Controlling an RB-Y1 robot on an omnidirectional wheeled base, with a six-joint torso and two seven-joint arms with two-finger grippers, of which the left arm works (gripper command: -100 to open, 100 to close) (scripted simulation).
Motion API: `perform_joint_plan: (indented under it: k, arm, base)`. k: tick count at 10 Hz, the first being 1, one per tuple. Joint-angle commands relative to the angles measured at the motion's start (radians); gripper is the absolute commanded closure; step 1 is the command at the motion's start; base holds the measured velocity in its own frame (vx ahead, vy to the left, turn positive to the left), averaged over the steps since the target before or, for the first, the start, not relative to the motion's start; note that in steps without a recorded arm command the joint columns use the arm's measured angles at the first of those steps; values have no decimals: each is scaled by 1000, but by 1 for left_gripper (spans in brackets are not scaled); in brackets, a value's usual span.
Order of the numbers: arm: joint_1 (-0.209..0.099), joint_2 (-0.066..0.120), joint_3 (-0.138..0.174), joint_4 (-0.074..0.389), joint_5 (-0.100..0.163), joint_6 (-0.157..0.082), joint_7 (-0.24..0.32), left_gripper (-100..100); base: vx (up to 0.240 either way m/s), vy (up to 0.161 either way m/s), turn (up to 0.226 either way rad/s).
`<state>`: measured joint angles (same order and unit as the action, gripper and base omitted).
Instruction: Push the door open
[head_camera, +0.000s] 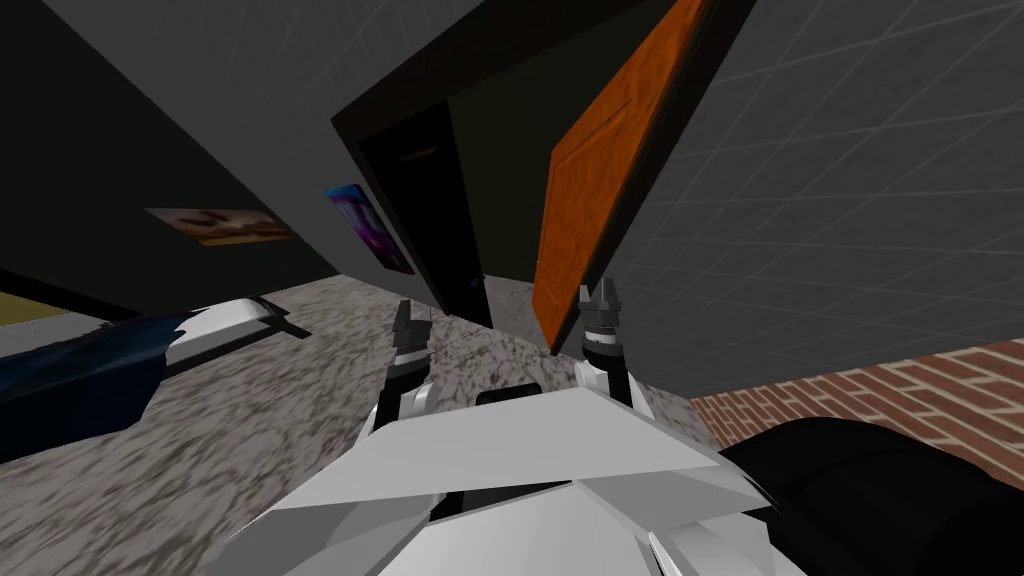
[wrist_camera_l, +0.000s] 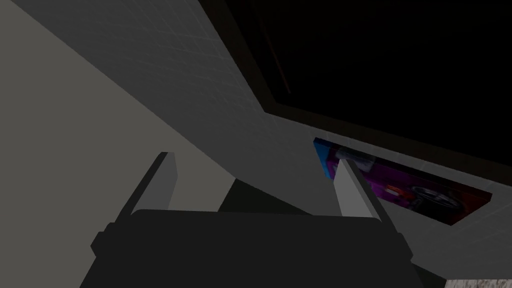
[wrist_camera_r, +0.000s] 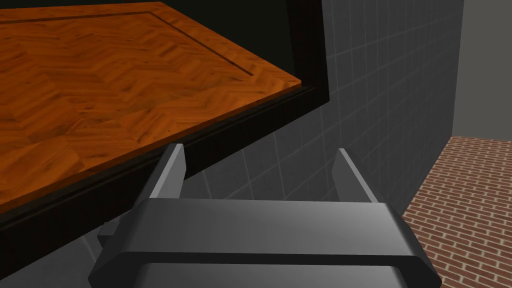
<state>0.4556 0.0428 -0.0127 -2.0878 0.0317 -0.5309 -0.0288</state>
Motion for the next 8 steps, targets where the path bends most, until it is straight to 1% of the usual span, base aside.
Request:
perform_joint_plan:
  k: [1, 8]
  arm:
    - [-5, 5, 9, 24, -17, -7, -29, -100]
    - [-37, 25, 57, 168, -101, -56, -161, -100]
  base:
    - [79, 39, -75]
    - [86, 48, -81]
